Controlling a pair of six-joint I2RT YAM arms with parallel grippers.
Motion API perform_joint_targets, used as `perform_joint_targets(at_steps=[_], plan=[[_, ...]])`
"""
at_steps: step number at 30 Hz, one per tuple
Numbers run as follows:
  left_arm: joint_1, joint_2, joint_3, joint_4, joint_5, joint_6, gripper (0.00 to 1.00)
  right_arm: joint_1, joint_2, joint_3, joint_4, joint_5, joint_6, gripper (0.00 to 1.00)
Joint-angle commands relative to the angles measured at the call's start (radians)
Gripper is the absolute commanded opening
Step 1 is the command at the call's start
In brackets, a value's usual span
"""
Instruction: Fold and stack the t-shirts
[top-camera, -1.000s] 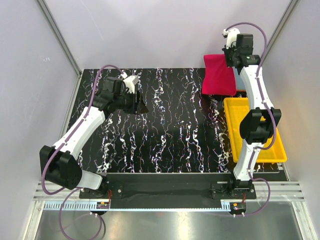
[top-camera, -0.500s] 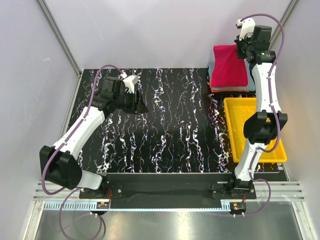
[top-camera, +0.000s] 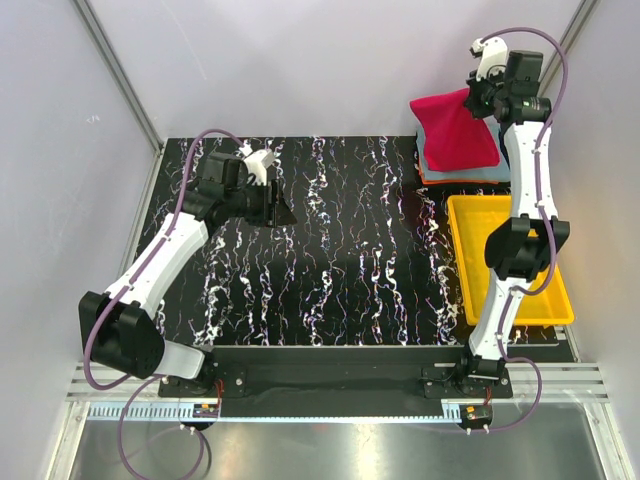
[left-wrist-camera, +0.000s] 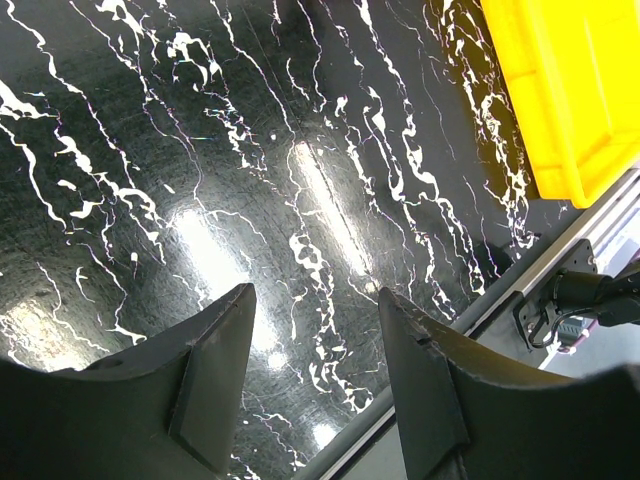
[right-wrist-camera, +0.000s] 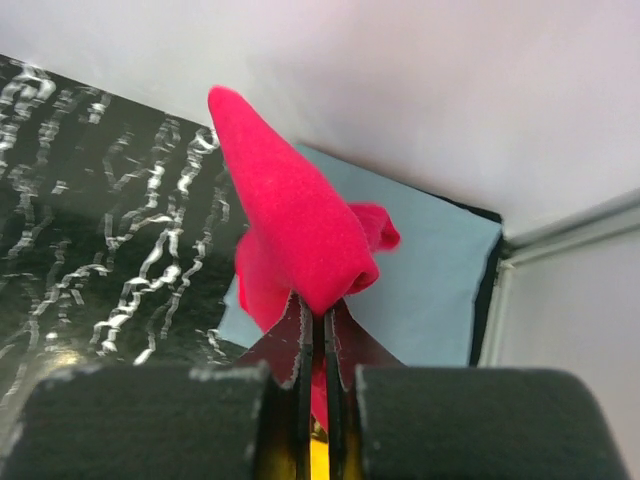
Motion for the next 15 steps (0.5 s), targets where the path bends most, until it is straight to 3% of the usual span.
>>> perform_joint_targets(at_steps=[1, 15], plan=[[0.011, -0.011, -0.002, 0.050, 0.040, -0.013, 0.58, -0.004, -0.080, 0.062, 0.042, -0.111, 0.058, 0.00], [0.025, 0.003, -0.008, 0.059, 0.057, -0.024, 0.58, 0.001, -0.256, -0.220, 0.144, -0.111, 0.143, 0.00]])
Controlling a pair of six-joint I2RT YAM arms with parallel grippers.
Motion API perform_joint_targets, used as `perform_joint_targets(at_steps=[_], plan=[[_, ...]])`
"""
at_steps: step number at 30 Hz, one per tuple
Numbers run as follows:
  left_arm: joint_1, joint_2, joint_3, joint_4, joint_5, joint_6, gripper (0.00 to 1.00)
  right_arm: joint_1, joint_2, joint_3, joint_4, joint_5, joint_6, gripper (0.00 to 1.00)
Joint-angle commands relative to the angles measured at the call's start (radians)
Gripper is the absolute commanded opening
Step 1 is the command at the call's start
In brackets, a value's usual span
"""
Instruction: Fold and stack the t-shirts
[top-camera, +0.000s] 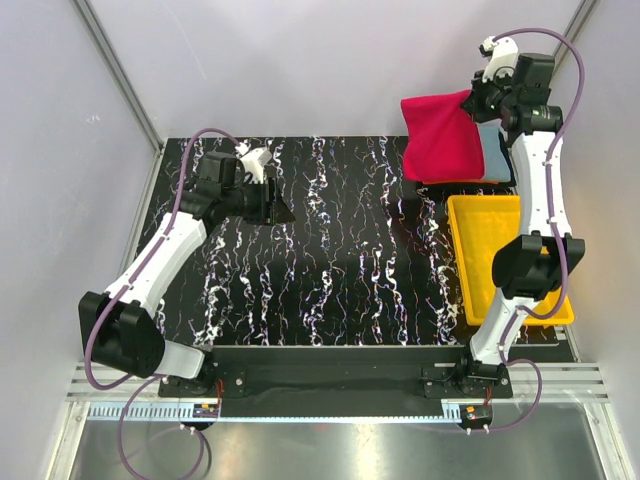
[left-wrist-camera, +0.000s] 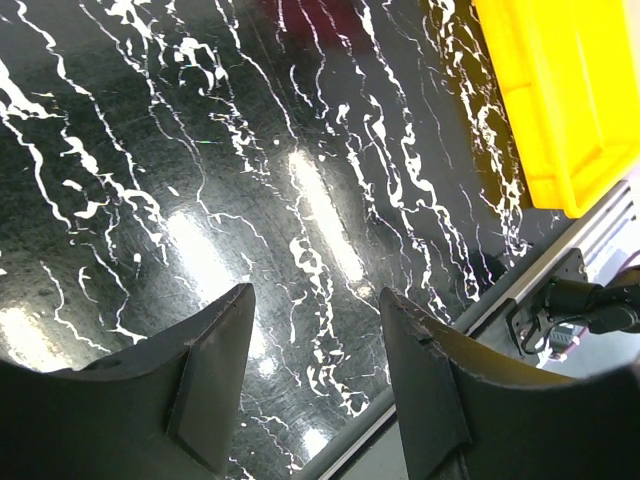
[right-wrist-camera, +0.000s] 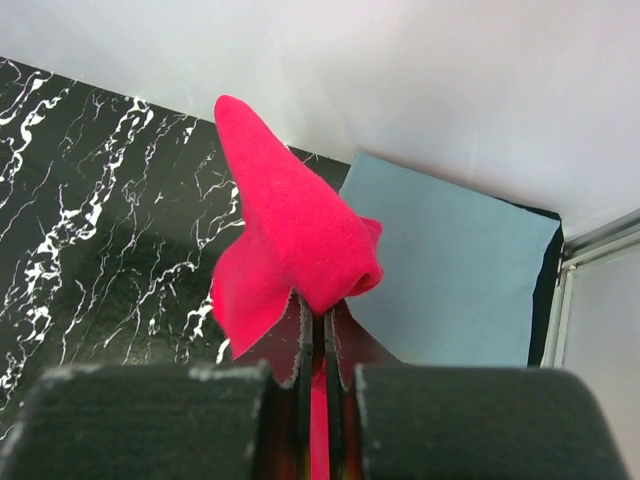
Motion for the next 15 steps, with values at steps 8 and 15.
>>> perform_joint_targets(at_steps=[8, 15], plan=[[0.003, -0.005, -0.011, 0.051, 0.032, -0.003, 0.58, -0.002, 0.001, -0.043, 0.116, 0.060, -0.051, 0.00], [0.003, 0.004, -0.011, 0.051, 0.032, -0.003, 0.58, -0.060, 0.199, 0.122, 0.096, -0.001, -0.045, 0.00]])
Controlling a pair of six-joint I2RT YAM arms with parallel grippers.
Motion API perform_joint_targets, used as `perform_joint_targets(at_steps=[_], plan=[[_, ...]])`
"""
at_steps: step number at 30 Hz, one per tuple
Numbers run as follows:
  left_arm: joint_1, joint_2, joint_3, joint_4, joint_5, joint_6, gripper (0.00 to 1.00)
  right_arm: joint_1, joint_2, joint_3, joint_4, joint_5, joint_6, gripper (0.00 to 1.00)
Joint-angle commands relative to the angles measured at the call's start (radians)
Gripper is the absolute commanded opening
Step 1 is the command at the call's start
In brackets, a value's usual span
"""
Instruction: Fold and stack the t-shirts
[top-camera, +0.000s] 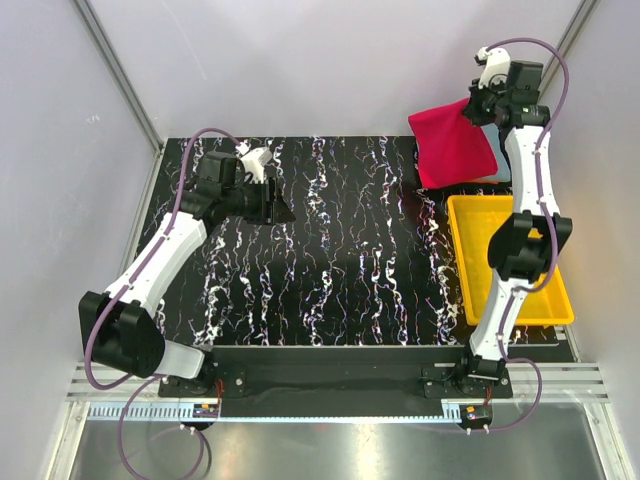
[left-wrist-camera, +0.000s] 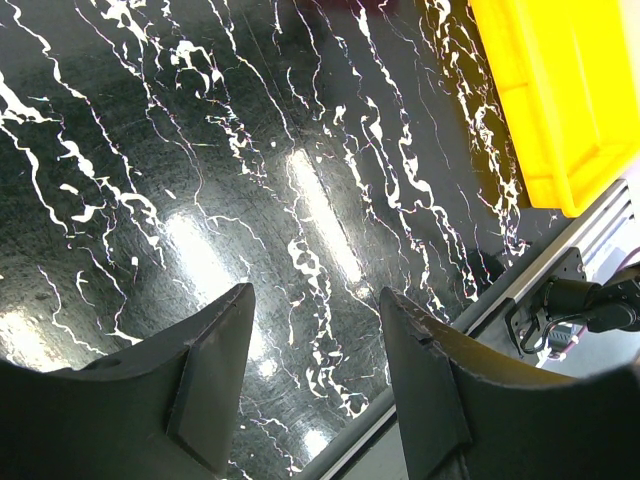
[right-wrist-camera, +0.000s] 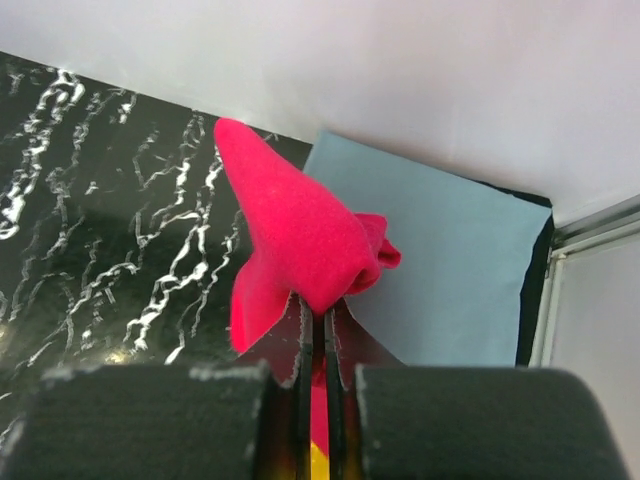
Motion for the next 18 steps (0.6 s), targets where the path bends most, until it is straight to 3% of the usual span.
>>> perform_joint_targets(at_steps=[1, 5, 18], plan=[[0.003, 0.005, -0.010, 0.043, 0.027, -0.003, 0.58, -0.051, 0.106, 0.180, 0.027, -0.057, 0.006, 0.00], [0.003, 0.016, -0.009, 0.046, 0.041, -0.006, 0.58, -0.079, 0.248, 0.358, -0.041, -0.068, 0.022, 0.00], [0.003, 0.033, -0.015, 0.051, 0.050, -0.009, 0.58, -0.122, 0.463, 0.541, 0.068, 0.008, 0.058, 0.00]])
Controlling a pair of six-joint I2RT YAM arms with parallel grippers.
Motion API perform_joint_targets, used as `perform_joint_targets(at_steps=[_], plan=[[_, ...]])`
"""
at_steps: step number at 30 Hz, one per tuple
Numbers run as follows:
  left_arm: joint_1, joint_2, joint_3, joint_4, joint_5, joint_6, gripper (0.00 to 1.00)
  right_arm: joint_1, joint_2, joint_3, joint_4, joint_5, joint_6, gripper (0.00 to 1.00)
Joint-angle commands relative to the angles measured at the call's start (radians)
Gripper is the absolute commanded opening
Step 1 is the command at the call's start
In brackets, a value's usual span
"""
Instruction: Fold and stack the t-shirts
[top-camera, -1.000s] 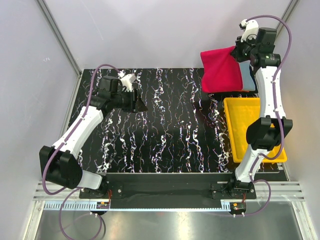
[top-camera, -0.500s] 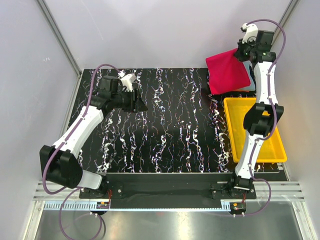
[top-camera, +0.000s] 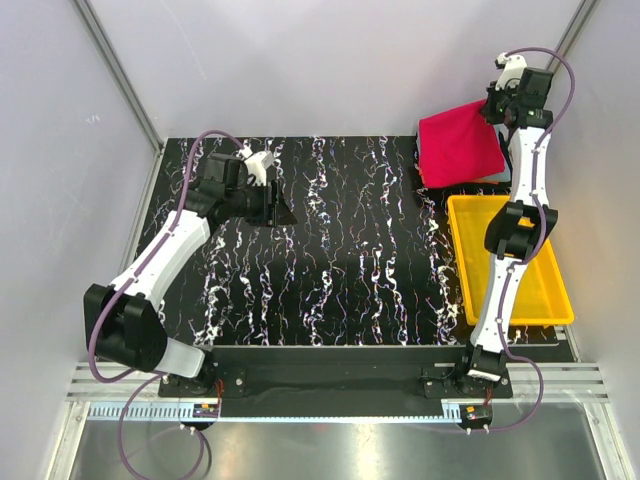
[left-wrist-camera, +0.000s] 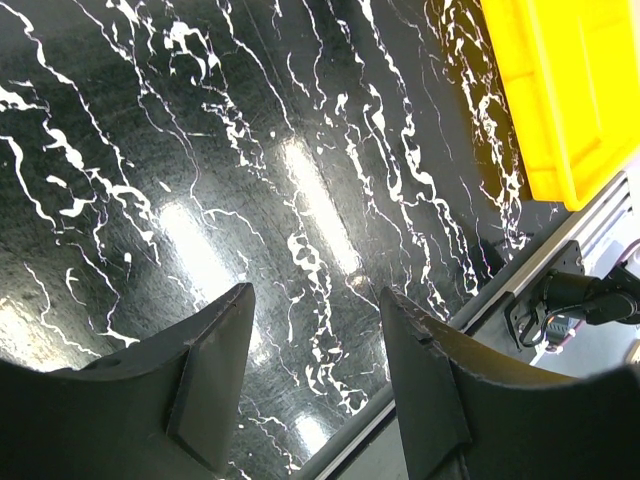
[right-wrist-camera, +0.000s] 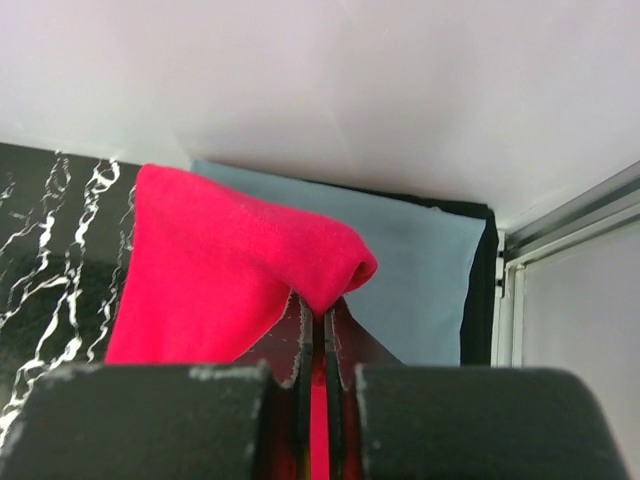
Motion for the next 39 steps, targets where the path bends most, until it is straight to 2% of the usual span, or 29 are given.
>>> perform_joint_targets(at_steps=[1, 13, 15, 16, 17, 23, 29, 31, 33, 34, 38, 39], plan=[[0.003, 0.006, -0.005, 0.044, 0.032, -0.009, 0.58, -0.019, 0.037, 0.076, 0.098, 0.016, 0.023, 0.00], [0.003, 0.025, -0.005, 0.049, 0.032, -0.012, 0.59, -0.063, 0.141, 0.117, 0.208, 0.077, 0.077, 0.01], [0.003, 0.026, -0.004, 0.047, 0.035, -0.012, 0.59, -0.066, 0.147, 0.108, 0.236, 0.100, 0.100, 0.09], [0.003, 0.026, -0.004, 0.047, 0.037, -0.012, 0.59, -0.066, 0.149, 0.102, 0.247, 0.111, 0.108, 0.24], [0.003, 0.025, -0.004, 0.047, 0.038, -0.012, 0.59, -0.066, 0.150, 0.099, 0.254, 0.120, 0.112, 0.34], [0.003, 0.012, -0.005, 0.049, 0.027, -0.010, 0.60, -0.066, 0.083, 0.043, 0.262, 0.215, 0.181, 0.71], [0.003, -0.011, -0.005, 0.047, 0.001, -0.003, 0.60, -0.066, -0.139, -0.174, 0.200, 0.243, 0.340, 0.79], [0.003, -0.023, -0.004, 0.049, -0.011, -0.001, 0.61, -0.065, -0.230, -0.232, 0.080, 0.223, 0.419, 0.99], [0.005, -0.032, -0.005, 0.049, -0.025, 0.003, 0.61, -0.052, -0.332, -0.272, -0.059, 0.221, 0.512, 1.00], [0.003, -0.041, -0.005, 0.052, -0.043, 0.008, 0.61, -0.049, -0.372, -0.353, -0.087, 0.205, 0.531, 1.00], [0.003, -0.051, -0.010, 0.056, -0.056, 0.014, 0.61, -0.029, -0.645, -0.644, -0.101, 0.163, 0.585, 1.00], [0.003, -0.052, -0.008, 0.061, -0.049, 0.014, 0.61, -0.011, -0.693, -0.760, -0.085, 0.166, 0.607, 1.00]])
